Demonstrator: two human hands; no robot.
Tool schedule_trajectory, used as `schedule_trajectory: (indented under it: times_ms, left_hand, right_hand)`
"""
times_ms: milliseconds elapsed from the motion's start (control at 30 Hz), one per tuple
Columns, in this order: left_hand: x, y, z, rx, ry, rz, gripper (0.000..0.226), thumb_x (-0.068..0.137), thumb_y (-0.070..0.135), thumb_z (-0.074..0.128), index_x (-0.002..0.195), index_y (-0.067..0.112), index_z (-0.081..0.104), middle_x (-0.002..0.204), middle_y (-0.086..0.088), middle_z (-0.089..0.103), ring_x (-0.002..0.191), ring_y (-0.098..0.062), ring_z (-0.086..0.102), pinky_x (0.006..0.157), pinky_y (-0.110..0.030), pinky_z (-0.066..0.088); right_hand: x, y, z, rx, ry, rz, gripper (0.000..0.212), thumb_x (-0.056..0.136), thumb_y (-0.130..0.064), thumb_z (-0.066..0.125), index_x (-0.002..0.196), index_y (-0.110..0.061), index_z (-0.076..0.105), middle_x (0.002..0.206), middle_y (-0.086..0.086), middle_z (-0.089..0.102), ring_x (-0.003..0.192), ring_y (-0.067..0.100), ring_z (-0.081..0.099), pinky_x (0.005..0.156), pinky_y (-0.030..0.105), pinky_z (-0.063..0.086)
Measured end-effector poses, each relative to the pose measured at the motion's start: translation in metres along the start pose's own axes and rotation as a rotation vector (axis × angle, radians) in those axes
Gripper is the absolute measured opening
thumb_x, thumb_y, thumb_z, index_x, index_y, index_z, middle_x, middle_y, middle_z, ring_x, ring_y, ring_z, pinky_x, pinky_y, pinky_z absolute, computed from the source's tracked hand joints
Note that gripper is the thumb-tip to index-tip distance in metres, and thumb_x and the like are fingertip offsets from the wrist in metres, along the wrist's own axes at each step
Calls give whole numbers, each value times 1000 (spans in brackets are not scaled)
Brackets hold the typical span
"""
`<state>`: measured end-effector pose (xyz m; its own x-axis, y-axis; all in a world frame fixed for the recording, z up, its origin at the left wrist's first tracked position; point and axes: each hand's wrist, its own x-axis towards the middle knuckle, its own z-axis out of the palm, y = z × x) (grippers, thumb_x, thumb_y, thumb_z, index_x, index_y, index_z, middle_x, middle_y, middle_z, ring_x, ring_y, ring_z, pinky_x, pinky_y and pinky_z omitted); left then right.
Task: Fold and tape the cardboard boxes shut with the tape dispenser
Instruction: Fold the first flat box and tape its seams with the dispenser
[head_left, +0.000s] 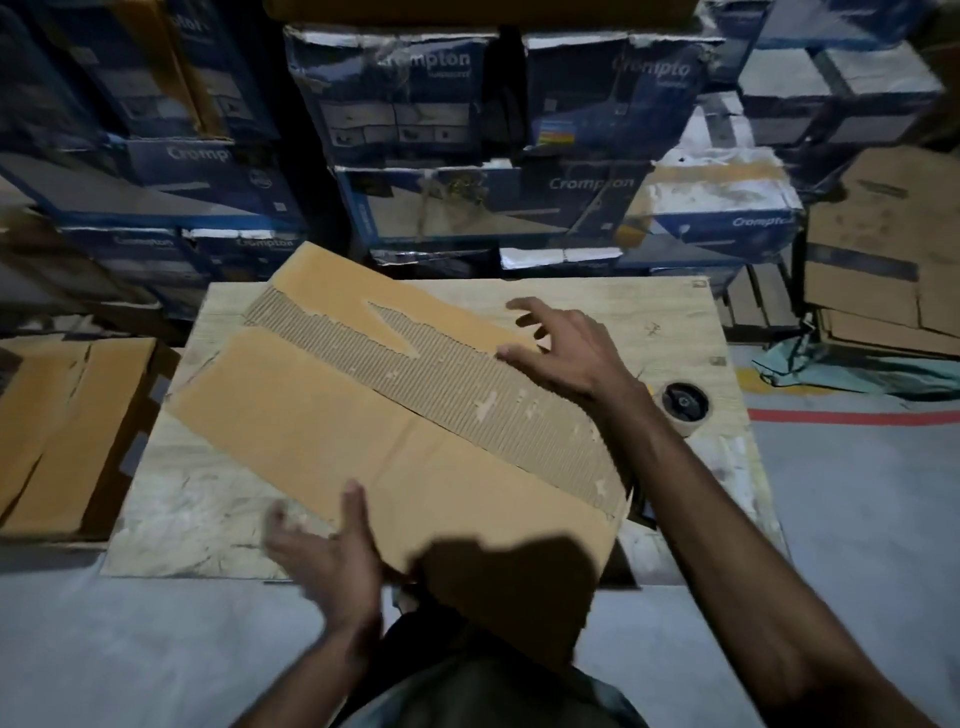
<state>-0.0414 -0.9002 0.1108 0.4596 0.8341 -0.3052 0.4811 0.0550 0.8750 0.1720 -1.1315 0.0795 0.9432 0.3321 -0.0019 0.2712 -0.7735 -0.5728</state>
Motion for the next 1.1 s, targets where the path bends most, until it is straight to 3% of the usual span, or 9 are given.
schedule_trajectory:
  times_ms: [133,233,300,400,567,667,833,967,1100]
  left_hand:
    - [57,5,6,160,-153,664,50,99,22,70,141,5,48,146,-17,47,131,-15,44,105,-8,36]
    - [79,29,40,470,-471,951,54,98,48,63,142,19,49,147,-5,51,131,-15,45,112,-32,42]
    - [88,31,66,687,-606,1018,64,98,65,51,149,28,43,159,-2,40,144,-23,39,116,-55,37]
    - [86,33,98,858,-681,1112,72,98,75,39,158,35,32,171,0,20,156,-24,20,123,-58,20]
    - [92,27,115,1038,-759,1132,72,100,78,23,163,45,12,174,7,-4,160,-21,-2,126,-58,3]
    - [99,25,105,1065,-769,1172,73,99,79,17,163,47,7,174,8,-7,160,-22,-4,125,-60,3]
    - [122,22,76,1049,-784,1155,71,98,78,16,163,49,8,173,12,-7,160,-21,-3,126,-59,7]
    - [127,23,60,809,-802,1153,62,105,65,35,158,33,41,167,2,34,154,-20,30,123,-45,29]
    - [117,36,55,355,-761,949,34,103,45,58,123,21,73,119,9,74,113,-12,68,96,-43,56]
  right_hand:
    - [-52,54,-12,531,532,314,38,95,-46,71,130,-34,62,111,-15,71,100,-4,66,84,23,57]
    - [-88,105,-7,590,894,686,30,93,-37,74,118,-20,69,106,-6,70,98,10,68,83,30,56]
    - [-113,135,11,621,855,962,47,88,-47,75,123,-18,62,108,0,67,103,24,66,85,32,52]
    - [-145,161,55,607,554,1202,80,79,-49,83,140,-16,42,132,19,61,119,39,60,97,45,50]
    - [-153,166,107,855,334,1128,86,89,-26,82,154,-14,27,155,12,41,126,34,58,98,51,53]
    - [-144,166,100,975,292,1030,33,98,-9,68,124,-1,49,103,21,66,62,25,68,50,35,56]
    - [-127,150,54,1064,420,965,22,105,-10,56,124,-8,44,70,13,56,50,24,55,46,32,49]
    - [-116,125,1,1068,532,841,22,107,-8,51,126,-15,42,67,8,60,46,15,58,40,22,48]
    - [-105,95,-58,938,534,620,31,105,-21,60,131,-25,43,88,22,60,52,20,56,55,35,47]
